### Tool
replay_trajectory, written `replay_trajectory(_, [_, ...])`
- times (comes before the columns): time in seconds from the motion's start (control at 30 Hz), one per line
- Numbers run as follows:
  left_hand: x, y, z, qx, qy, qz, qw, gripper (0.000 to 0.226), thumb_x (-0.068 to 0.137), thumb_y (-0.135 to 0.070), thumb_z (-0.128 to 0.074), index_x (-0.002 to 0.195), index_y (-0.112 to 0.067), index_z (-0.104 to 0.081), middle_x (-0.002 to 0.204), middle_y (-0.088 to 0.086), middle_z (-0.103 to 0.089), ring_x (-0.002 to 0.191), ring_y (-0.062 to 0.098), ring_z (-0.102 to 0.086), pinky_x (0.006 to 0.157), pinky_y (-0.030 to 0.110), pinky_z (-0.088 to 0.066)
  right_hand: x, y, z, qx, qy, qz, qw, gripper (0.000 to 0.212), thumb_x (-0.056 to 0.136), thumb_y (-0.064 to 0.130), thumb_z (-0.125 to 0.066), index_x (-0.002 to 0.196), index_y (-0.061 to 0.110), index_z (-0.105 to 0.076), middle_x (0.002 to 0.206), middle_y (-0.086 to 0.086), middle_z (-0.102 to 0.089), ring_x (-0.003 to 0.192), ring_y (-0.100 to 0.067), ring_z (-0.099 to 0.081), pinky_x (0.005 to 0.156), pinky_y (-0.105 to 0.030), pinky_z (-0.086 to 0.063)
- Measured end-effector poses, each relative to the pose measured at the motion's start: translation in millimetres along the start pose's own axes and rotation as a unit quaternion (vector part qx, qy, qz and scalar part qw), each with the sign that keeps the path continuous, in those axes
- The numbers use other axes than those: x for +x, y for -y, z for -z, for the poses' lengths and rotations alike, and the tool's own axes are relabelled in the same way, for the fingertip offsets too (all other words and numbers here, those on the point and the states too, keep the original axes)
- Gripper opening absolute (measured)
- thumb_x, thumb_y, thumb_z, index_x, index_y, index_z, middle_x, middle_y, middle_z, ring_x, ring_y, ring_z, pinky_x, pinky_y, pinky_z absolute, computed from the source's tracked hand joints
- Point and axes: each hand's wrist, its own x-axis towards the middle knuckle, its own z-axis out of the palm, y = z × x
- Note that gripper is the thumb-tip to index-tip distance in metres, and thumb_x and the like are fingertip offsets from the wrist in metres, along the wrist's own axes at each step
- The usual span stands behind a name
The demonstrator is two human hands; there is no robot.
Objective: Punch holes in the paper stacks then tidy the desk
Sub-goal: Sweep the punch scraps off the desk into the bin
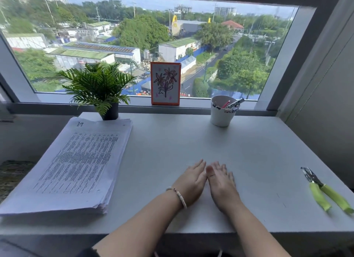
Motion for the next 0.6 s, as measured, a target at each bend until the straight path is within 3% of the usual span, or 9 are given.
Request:
replay_trajectory(0.07, [-7.1,2.2,13.3,-0.049,-0.051,0.005,0.997,0.048,0.102,-0.021,-0.040,0.147,-0.006,-0.030,0.154,0.007,-0.029,0.143,0.012,-0.024,0.112,0.015,-0.011,-5.8,2.0,1.6,0.087,-0.010,0.016,0.996,0.060,0.100,0.045,-0.021,0.152,0.015,-0.019,0.160,0.003,-0.012,0.145,-0.003,-0.002,0.118,-0.027,0.006])
replay_trajectory(0.13, [-16.7,2.4,27.6,-0.062,-0.111,-0.007,0.992,0.045,0.095,-0.022,-0.054,0.138,-0.011,-0.047,0.140,0.005,-0.050,0.128,0.010,-0.047,0.109,0.020,-0.030,-15.4,5.8,6.3,0.205,-0.028,0.024,0.978,0.055,0.101,0.041,-0.028,0.150,0.016,-0.029,0.156,0.007,-0.024,0.143,0.000,-0.013,0.118,-0.023,-0.004])
replay_trajectory(0.17, [-22.9,1.6,36.6,-0.077,-0.144,-0.013,0.987,0.038,0.091,-0.021,-0.061,0.128,-0.013,-0.059,0.126,0.004,-0.062,0.111,0.005,-0.058,0.101,0.021,-0.042,-19.8,6.8,6.9,0.240,-0.049,0.030,0.969,0.051,0.101,0.037,-0.033,0.147,0.016,-0.036,0.153,0.008,-0.031,0.142,-0.002,-0.020,0.117,-0.022,-0.010])
replay_trajectory(0.23, [-38.6,2.7,59.6,-0.115,-0.207,-0.019,0.971,0.017,0.083,-0.017,-0.071,0.099,-0.012,-0.075,0.090,0.002,-0.075,0.073,-0.003,-0.064,0.076,0.016,-0.051,-25.2,8.3,5.0,0.252,-0.109,0.041,0.961,0.039,0.102,0.027,-0.042,0.139,0.016,-0.049,0.146,0.004,-0.044,0.137,-0.007,-0.034,0.111,-0.022,-0.022])
replay_trajectory(0.33, [-76.5,8.2,110.5,-0.181,-0.279,-0.001,0.943,0.009,0.074,-0.017,-0.081,0.072,-0.012,-0.074,0.057,-0.005,-0.067,0.046,0.006,-0.058,0.052,0.017,-0.047,-28.1,7.8,-3.2,0.224,-0.176,0.056,0.957,0.031,0.097,0.028,-0.054,0.125,0.017,-0.059,0.133,0.000,-0.055,0.128,-0.014,-0.046,0.103,-0.022,-0.028])
replay_trajectory(0.43, [-123.3,28.7,163.5,-0.139,-0.421,0.007,0.896,0.048,0.070,-0.037,-0.079,0.049,-0.004,-0.053,0.040,-0.004,-0.046,0.037,0.010,-0.038,0.043,0.018,-0.035,-38.3,24.0,-15.4,0.131,-0.182,0.110,0.968,0.053,0.082,0.053,-0.044,0.119,0.020,-0.064,0.130,-0.002,-0.055,0.128,-0.020,-0.047,0.109,-0.036,-0.031])
replay_trajectory(0.5, [-158.6,52.3,193.4,-0.115,-0.495,0.026,0.861,0.056,0.080,-0.044,-0.068,0.047,-0.002,-0.049,0.038,-0.007,-0.043,0.036,0.005,-0.034,0.042,0.019,-0.032,-46.1,40.5,-30.3,0.033,-0.174,0.166,0.970,0.056,0.081,0.055,-0.040,0.115,0.020,-0.066,0.131,-0.004,-0.057,0.128,-0.023,-0.046,0.110,-0.048,-0.028])
replay_trajectory(0.6, [-216.9,112.1,228.2,-0.118,-0.561,0.105,0.813,0.043,0.090,-0.044,-0.059,0.060,-0.013,-0.060,0.046,-0.008,-0.053,0.044,0.008,-0.048,0.049,0.022,-0.040,-50.8,58.7,-58.1,-0.062,-0.133,0.232,0.962,0.050,0.082,0.053,-0.042,0.112,0.023,-0.068,0.132,-0.004,-0.057,0.133,-0.022,-0.039,0.108,-0.052,-0.019])
